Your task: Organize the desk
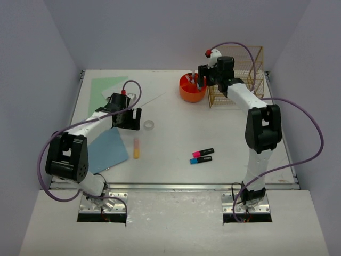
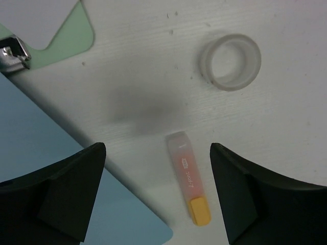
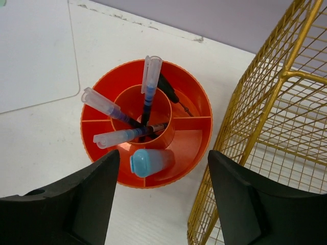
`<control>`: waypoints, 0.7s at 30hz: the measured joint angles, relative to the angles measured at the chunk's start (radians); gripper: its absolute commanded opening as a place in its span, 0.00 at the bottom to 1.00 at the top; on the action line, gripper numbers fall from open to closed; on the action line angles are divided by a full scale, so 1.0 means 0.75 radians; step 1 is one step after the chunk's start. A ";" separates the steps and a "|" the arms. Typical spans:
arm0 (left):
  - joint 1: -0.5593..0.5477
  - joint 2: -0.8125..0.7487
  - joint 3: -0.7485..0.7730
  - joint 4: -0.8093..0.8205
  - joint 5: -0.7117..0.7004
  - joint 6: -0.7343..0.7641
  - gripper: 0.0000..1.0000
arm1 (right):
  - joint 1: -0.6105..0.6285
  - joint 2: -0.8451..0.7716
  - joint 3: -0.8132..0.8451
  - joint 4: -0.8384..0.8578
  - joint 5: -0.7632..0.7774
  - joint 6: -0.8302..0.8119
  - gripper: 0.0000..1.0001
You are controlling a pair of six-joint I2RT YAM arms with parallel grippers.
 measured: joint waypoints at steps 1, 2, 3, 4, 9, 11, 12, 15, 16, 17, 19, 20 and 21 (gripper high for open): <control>-0.031 0.000 -0.022 -0.003 -0.028 0.002 0.78 | 0.000 -0.012 0.004 -0.007 -0.011 0.002 0.72; -0.062 0.001 -0.044 -0.006 -0.056 0.000 0.76 | 0.000 -0.028 0.007 -0.011 -0.024 0.004 0.73; -0.092 0.001 -0.064 -0.011 -0.084 -0.005 0.74 | 0.000 -0.047 0.009 -0.014 -0.038 0.005 0.74; -0.118 0.003 -0.081 -0.017 -0.109 -0.012 0.72 | 0.001 -0.074 0.010 -0.021 -0.053 0.005 0.76; -0.195 0.080 -0.099 -0.058 -0.208 -0.066 0.69 | 0.017 -0.286 -0.006 -0.025 -0.143 -0.017 0.99; -0.196 0.132 -0.088 -0.074 -0.226 -0.091 0.65 | 0.031 -0.386 -0.044 0.010 -0.181 -0.061 0.99; -0.196 0.159 -0.078 -0.082 -0.230 -0.102 0.63 | 0.039 -0.435 -0.070 0.028 -0.201 -0.089 0.99; -0.196 0.233 -0.007 -0.109 -0.201 -0.136 0.34 | 0.081 -0.565 -0.184 0.076 -0.265 -0.194 0.99; -0.196 0.253 0.013 -0.113 -0.184 -0.147 0.28 | 0.099 -0.602 -0.230 0.092 -0.289 -0.239 0.99; -0.196 0.270 0.032 -0.117 -0.167 -0.154 0.23 | 0.119 -0.637 -0.282 0.100 -0.312 -0.290 0.99; -0.196 0.288 0.057 -0.130 -0.141 -0.155 0.10 | 0.165 -0.699 -0.395 0.112 -0.356 -0.416 0.99; -0.196 0.292 0.066 -0.139 -0.126 -0.155 0.02 | 0.192 -0.721 -0.444 0.111 -0.375 -0.486 0.99; -0.196 0.297 0.072 -0.145 -0.115 -0.156 0.00 | 0.217 -0.740 -0.487 0.100 -0.394 -0.553 0.99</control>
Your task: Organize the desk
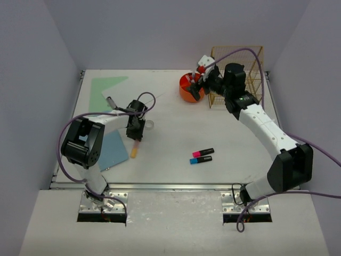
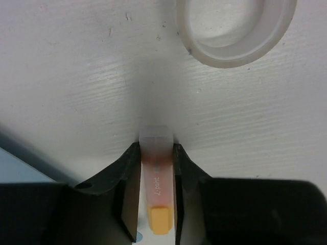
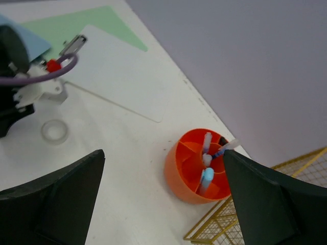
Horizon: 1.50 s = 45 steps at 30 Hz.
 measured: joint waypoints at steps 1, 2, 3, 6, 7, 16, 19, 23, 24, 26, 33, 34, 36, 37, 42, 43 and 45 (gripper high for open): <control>0.004 0.003 0.009 -0.011 0.028 -0.003 0.00 | 0.032 -0.024 -0.061 0.012 -0.019 -0.088 0.99; 0.009 0.006 0.018 -0.025 0.061 -0.007 0.00 | 0.067 -0.049 -0.127 0.031 -0.038 -0.183 0.99; 0.015 0.013 0.036 -0.051 0.108 -0.017 0.00 | 0.102 -0.082 -0.200 0.040 -0.059 -0.275 0.99; 0.033 0.034 0.105 -0.133 0.276 -0.064 0.00 | 0.231 -0.192 -0.433 0.044 -0.124 -0.597 0.96; 0.036 0.036 0.131 -0.156 0.332 -0.083 0.00 | 0.277 -0.220 -0.493 0.031 -0.148 -0.737 0.94; 0.042 0.011 0.264 -0.243 0.548 -0.223 0.00 | 0.674 -0.109 -0.596 0.054 -0.035 -1.355 0.87; 0.047 -0.013 0.260 -0.263 0.576 -0.249 0.00 | 0.776 0.015 -0.594 0.105 0.048 -1.434 0.85; 0.047 -0.041 0.259 -0.276 0.609 -0.265 0.00 | 0.861 0.152 -0.564 0.094 0.118 -1.492 0.82; 0.047 -0.047 0.259 -0.278 0.617 -0.267 0.00 | 0.871 0.178 -0.550 0.093 0.124 -1.502 0.82; 0.047 -0.055 0.259 -0.280 0.633 -0.272 0.00 | 0.883 0.236 -0.513 0.103 0.137 -1.524 0.81; 0.047 -0.069 0.234 -0.281 0.669 -0.278 0.01 | 0.889 0.421 -0.378 0.176 0.201 -1.552 0.40; 0.047 -0.072 0.231 -0.281 0.672 -0.279 0.07 | 0.889 0.441 -0.363 0.189 0.211 -1.555 0.28; 0.048 -0.078 0.228 -0.280 0.676 -0.279 0.40 | 0.889 0.466 -0.347 0.204 0.225 -1.562 0.11; 0.050 -0.079 0.228 -0.279 0.680 -0.279 0.63 | 0.889 0.467 -0.346 0.205 0.228 -1.564 0.07; 0.074 -0.082 0.229 -0.274 0.694 -0.280 1.00 | 0.889 0.440 -0.368 0.203 0.239 -1.545 0.00; 0.087 -0.082 0.232 -0.276 0.695 -0.285 1.00 | 0.889 0.410 -0.386 0.192 0.238 -1.523 0.00; 0.130 -0.077 0.258 -0.293 0.694 -0.285 1.00 | 0.883 0.336 -0.411 0.161 0.234 -1.462 0.00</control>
